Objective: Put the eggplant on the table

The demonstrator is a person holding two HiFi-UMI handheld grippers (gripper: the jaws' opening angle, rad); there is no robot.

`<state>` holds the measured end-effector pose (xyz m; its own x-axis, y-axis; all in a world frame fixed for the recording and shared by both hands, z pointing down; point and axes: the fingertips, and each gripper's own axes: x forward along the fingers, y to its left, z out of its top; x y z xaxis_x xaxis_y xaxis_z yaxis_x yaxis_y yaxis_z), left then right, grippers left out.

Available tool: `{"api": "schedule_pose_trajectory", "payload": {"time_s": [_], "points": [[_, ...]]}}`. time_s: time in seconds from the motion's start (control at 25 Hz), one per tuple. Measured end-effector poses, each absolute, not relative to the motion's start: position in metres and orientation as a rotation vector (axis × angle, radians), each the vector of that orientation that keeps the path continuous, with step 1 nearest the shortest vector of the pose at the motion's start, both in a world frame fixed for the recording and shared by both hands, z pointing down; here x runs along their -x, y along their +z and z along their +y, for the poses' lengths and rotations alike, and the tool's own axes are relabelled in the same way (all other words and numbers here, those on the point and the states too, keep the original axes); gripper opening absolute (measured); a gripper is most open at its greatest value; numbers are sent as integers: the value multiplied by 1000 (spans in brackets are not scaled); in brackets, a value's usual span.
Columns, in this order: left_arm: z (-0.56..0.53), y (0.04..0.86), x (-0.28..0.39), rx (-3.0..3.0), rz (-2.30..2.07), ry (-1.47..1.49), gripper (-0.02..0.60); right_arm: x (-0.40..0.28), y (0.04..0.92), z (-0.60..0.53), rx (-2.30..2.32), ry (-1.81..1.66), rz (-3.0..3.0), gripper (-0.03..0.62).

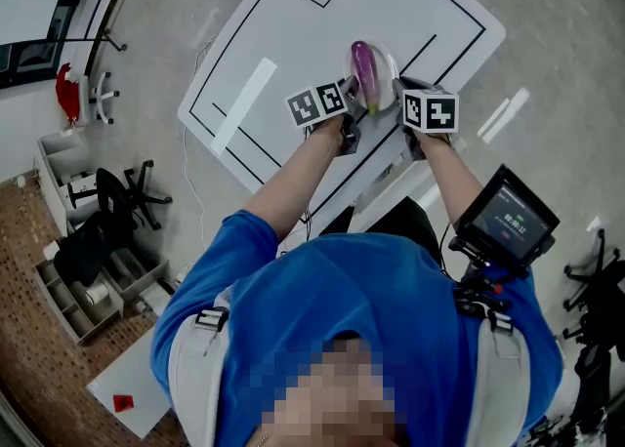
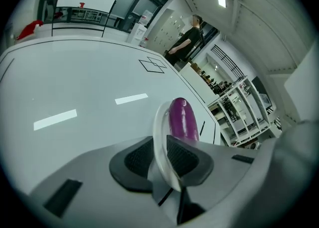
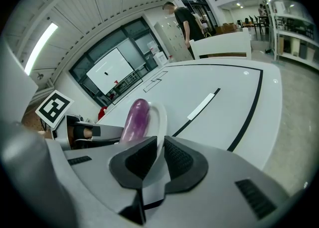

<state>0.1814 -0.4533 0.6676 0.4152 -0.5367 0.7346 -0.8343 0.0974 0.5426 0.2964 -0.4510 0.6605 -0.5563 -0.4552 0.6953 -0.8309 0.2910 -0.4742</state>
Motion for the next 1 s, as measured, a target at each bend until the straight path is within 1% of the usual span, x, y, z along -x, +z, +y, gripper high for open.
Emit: {"api": "schedule_pose_trajectory", "payload": {"time_s": [0.56, 0.84, 1.0], "points": [[-454, 664, -176, -1574, -1267, 283, 72, -303, 655, -460, -1207, 1151, -2168, 43], [-423, 623, -161, -1632, -1284, 233, 71, -295, 612, -433, -1255, 1081, -2207, 43], [-423, 613, -159, -1668, -1282, 201, 71, -297, 603, -433, -1285, 1047, -2212, 43]]}}
